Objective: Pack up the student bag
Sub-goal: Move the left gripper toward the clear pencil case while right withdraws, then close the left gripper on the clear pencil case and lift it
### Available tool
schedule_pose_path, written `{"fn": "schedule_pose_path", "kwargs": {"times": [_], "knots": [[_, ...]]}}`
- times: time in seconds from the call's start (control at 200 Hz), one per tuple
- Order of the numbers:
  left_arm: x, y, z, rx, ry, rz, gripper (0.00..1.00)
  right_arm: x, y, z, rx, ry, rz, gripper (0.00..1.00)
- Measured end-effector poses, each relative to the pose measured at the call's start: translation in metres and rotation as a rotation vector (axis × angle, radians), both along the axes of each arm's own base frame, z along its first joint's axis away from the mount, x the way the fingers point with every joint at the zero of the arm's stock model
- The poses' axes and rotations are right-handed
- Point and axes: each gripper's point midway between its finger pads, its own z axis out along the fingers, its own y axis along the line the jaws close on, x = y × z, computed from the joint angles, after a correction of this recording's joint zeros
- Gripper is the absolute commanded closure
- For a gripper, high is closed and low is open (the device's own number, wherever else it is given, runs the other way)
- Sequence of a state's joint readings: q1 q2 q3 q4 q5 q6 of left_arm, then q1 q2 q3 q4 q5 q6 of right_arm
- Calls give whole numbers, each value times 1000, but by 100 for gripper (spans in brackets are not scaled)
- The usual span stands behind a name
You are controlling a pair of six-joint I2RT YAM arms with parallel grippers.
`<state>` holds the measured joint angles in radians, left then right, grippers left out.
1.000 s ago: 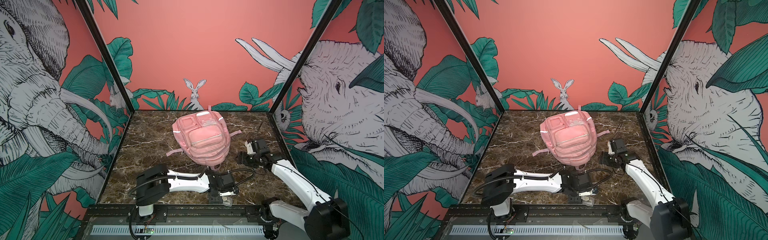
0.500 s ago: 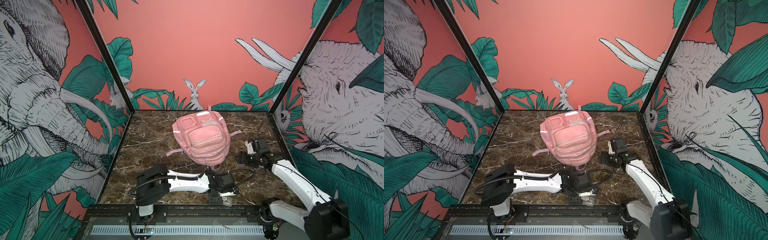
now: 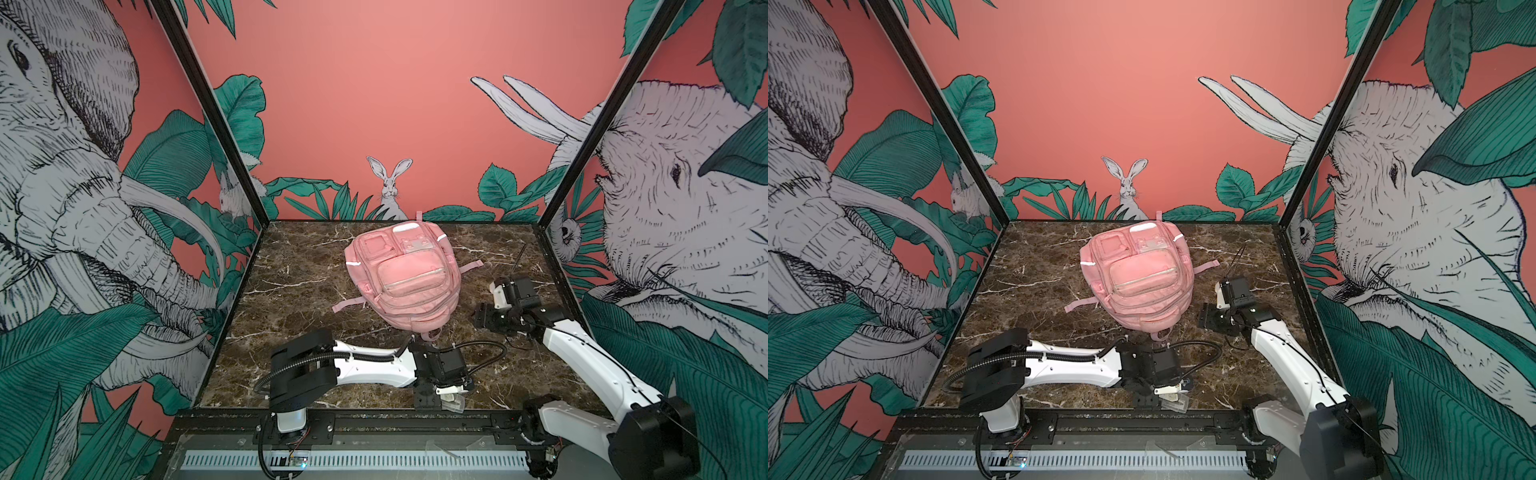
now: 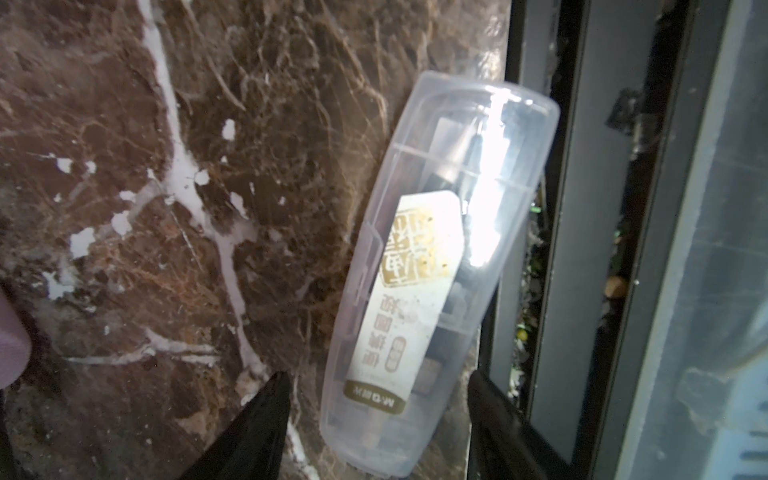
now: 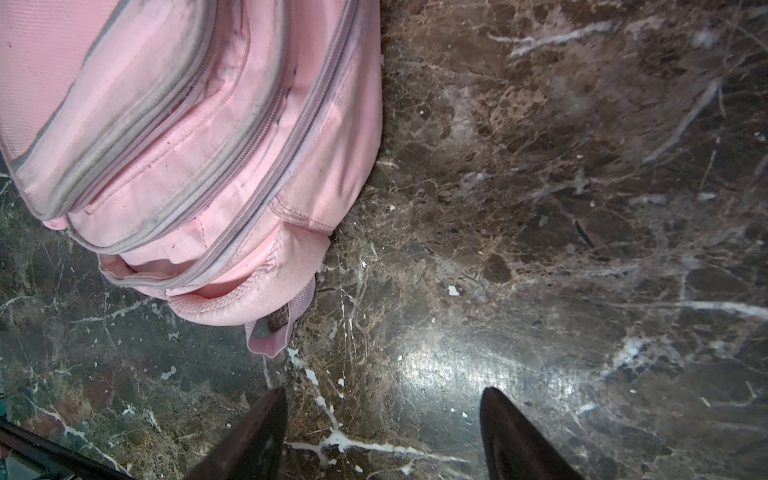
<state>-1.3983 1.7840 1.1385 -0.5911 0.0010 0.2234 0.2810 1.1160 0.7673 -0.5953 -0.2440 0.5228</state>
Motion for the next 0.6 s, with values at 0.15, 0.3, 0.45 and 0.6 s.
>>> {"fn": "schedule_pose_path", "kwargs": {"times": [0.15, 0.3, 0.45, 0.6], "knots": [[1, -3, -5, -2, 0, 12, 37, 0, 0, 0, 0, 0, 1, 28], [6, -2, -12, -2, 5, 48, 52, 0, 0, 0, 0, -1, 0, 28], [18, -3, -12, -38, 12, 119, 61, 0, 0, 0, 0, -1, 0, 28], [44, 8, -11, -61, 12, 245, 64, 1, 0, 1, 2, -4, 1, 28]]}}
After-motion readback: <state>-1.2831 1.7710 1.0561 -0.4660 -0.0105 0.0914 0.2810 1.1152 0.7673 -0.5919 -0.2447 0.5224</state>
